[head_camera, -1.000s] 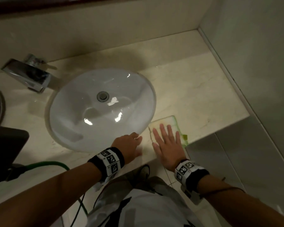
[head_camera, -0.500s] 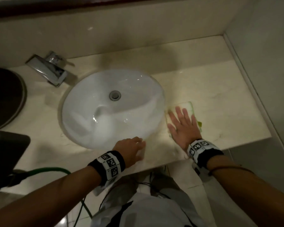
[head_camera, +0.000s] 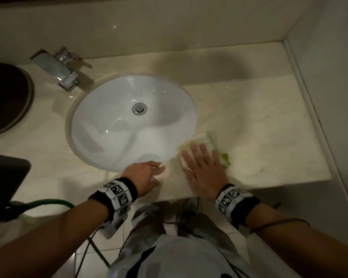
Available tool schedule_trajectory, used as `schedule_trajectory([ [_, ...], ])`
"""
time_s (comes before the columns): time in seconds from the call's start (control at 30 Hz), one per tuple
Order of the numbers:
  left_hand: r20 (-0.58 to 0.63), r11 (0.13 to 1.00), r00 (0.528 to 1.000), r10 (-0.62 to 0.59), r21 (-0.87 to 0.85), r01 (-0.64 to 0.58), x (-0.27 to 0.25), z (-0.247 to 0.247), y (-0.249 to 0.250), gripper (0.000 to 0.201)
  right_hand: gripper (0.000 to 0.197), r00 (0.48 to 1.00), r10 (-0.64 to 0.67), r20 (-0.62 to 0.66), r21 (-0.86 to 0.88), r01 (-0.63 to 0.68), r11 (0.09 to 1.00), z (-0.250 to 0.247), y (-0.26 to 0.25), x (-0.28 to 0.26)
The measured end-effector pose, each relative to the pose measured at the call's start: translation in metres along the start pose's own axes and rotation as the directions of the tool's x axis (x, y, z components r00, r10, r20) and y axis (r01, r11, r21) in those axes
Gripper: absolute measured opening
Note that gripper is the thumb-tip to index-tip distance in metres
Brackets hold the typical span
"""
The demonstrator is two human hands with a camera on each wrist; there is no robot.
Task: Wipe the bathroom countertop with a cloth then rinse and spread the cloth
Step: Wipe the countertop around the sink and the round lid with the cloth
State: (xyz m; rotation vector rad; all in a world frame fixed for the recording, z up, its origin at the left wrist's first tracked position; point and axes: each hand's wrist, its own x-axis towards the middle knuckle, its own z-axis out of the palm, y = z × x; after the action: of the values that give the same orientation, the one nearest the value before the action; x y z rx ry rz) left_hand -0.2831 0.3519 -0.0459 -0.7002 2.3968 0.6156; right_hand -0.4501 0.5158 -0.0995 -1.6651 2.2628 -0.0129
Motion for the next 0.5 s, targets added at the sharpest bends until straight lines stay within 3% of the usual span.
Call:
schedule_trajectory([
  [0.13,0.002,1.0,1.0,-0.02,-0.007,0.02,0.0,0.002,-0.001,0.053,0.058,0.99,-0.143,0.021,-0.049,0.144,0.988,0.005,0.005,-0.027],
  [0.27,-0.005,1.0,1.0,-0.028,0.0,0.028,-0.003,0.004,0.002,0.053,0.054,0.97,-0.235,0.064,-0.087,0.24,0.967,0.0,0.034,-0.022],
  [0.33,-0.011,1.0,1.0,-0.026,0.006,0.026,-0.004,0.007,0.004,0.053,0.054,0.98,-0.185,0.07,-0.091,0.191,0.977,-0.005,0.051,-0.013],
  [0.5,-0.034,0.999,0.998,-0.053,-0.004,0.053,-0.008,0.012,0.01,0.056,0.064,0.995,0.072,0.069,-0.067,-0.068,0.995,-0.028,0.073,0.026],
])
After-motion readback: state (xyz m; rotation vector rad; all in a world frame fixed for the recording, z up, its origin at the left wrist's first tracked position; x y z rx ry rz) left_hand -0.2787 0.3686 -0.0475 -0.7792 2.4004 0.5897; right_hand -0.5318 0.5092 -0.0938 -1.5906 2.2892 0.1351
